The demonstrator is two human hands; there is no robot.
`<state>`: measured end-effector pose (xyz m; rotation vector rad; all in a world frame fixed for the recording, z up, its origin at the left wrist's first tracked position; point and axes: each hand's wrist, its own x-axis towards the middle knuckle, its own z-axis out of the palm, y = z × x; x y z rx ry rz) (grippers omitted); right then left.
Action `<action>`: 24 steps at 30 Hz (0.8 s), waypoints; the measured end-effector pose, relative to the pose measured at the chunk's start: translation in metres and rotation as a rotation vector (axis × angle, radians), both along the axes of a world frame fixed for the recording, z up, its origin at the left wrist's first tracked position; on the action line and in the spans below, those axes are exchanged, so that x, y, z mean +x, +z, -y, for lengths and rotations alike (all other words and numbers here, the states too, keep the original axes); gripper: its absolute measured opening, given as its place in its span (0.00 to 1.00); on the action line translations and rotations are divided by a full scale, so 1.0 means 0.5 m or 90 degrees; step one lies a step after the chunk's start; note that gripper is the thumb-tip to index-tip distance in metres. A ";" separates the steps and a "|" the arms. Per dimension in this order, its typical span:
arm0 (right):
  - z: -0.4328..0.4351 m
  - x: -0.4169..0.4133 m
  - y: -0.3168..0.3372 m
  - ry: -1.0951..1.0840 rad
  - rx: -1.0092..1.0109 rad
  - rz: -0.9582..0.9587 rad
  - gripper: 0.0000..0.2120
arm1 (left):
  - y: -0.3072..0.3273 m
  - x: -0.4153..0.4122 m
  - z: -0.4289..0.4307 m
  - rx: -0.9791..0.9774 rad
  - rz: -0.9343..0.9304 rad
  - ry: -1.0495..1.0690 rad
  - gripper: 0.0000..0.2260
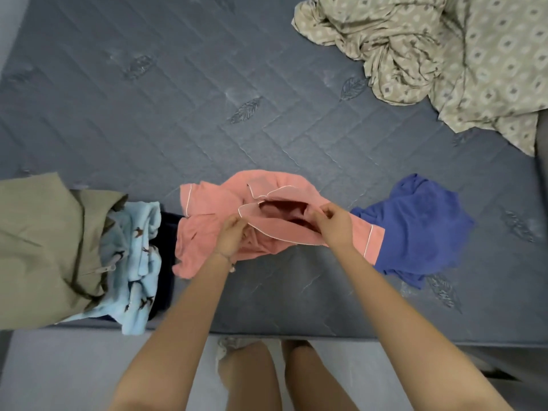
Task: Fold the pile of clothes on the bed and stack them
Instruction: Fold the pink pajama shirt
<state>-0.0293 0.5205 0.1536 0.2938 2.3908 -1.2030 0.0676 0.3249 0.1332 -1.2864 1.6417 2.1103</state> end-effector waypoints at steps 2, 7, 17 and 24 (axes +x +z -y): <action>0.002 0.015 -0.025 -0.044 -0.004 0.003 0.12 | -0.015 0.011 0.004 0.072 -0.002 0.067 0.08; 0.047 0.051 -0.080 -0.130 0.007 -0.006 0.10 | -0.078 0.022 0.038 0.163 -0.014 0.043 0.04; 0.147 0.088 -0.143 -0.222 0.003 -0.097 0.12 | -0.161 0.009 0.141 -0.221 -0.119 -0.326 0.12; 0.137 0.125 -0.230 -0.132 0.034 -0.094 0.22 | -0.231 -0.068 0.117 -0.468 -0.240 -0.532 0.17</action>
